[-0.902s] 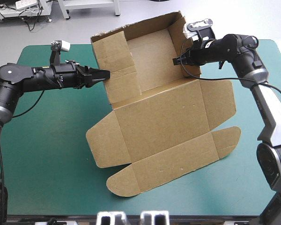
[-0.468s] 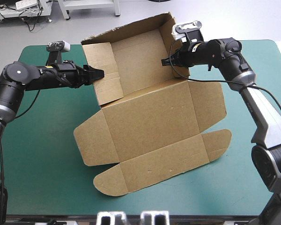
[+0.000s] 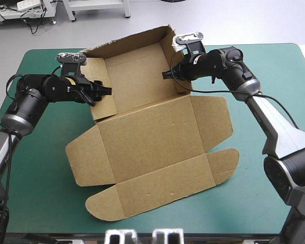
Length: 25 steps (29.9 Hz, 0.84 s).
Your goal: Fold the box
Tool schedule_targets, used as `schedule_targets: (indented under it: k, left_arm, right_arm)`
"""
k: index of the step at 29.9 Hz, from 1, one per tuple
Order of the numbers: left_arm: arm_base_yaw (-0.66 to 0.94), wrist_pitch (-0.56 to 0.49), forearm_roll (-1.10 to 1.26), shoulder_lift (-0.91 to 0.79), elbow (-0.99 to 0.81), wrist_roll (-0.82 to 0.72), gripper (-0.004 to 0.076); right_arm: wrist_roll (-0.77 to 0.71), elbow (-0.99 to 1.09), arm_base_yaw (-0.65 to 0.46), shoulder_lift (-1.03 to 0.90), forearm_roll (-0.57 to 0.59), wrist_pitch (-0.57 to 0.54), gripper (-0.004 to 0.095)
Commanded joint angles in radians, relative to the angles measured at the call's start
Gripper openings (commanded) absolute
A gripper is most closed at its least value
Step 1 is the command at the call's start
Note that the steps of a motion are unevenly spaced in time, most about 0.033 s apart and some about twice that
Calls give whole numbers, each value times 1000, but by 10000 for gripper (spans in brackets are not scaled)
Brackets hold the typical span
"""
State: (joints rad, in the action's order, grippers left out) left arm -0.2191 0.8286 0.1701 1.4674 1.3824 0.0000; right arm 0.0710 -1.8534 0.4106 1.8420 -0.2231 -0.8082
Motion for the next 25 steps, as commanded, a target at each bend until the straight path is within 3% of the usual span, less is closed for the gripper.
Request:
schedule_targets:
  k: [1, 5, 8, 11, 17, 25]
  left_arm:
    - [-21, -84, -2, -8, 31, -82, 426]
    - [-21, -82, -2, 37, 31, -122, 425]
    - [-21, -96, -2, 60, 31, -185, 376]
    - [-21, -99, 1, 69, 31, -200, 284]
    - [-21, -86, 1, 69, 31, -170, 6]
    - [-21, -73, 145, 89, 36, 78, -10]
  right_arm:
    - [-18, -33, 10, -61, -74, 83, -24]
    - [-20, -33, 10, -61, -74, 71, -24]
    - [-27, -33, 10, -61, -80, 65, -24]
    - [-27, -33, 10, -61, -94, 67, -24]
    - [-15, -33, 10, -61, -99, 35, -24]
    - [-15, -33, -5, -61, 107, -173, -24]
